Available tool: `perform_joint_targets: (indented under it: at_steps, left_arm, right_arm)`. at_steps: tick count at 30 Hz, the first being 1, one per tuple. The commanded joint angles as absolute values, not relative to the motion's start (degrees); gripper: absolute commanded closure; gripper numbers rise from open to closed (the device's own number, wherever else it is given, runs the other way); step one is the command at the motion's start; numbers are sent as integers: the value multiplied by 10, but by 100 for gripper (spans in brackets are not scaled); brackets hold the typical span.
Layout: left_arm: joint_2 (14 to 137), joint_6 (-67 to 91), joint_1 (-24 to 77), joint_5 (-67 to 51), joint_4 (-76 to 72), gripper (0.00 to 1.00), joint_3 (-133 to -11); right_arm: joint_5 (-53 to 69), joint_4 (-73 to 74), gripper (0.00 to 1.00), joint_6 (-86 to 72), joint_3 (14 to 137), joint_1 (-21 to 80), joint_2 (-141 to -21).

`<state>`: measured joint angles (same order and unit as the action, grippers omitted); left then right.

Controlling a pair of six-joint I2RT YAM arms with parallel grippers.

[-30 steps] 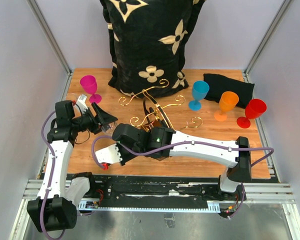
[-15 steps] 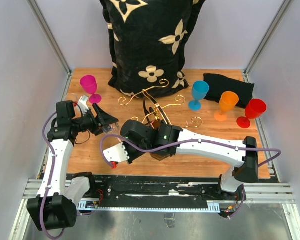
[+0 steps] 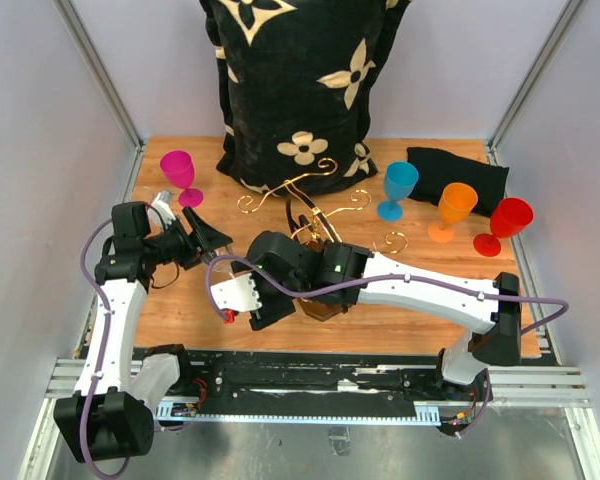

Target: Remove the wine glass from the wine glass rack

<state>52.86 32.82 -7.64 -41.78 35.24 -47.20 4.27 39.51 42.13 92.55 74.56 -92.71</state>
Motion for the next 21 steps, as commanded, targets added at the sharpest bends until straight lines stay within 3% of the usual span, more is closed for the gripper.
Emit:
perform_joint_targets:
  at_steps: [1,5,13,21]
  left_arm:
    - [507,311,-76,-289,313,50,-491]
    - [501,293,-76,-169,251,54,-491]
    - [467,287,-74,-67,40,56,-391]
    - [501,192,3,72,-72,55,-356]
  right_arm:
    - [51,404,22,385,954,745,-882]
    - [67,369,17,368,928,748,-836]
    - [176,352,17,285,944,754,-796]
    - [158,311,16,299,909,763,-752]
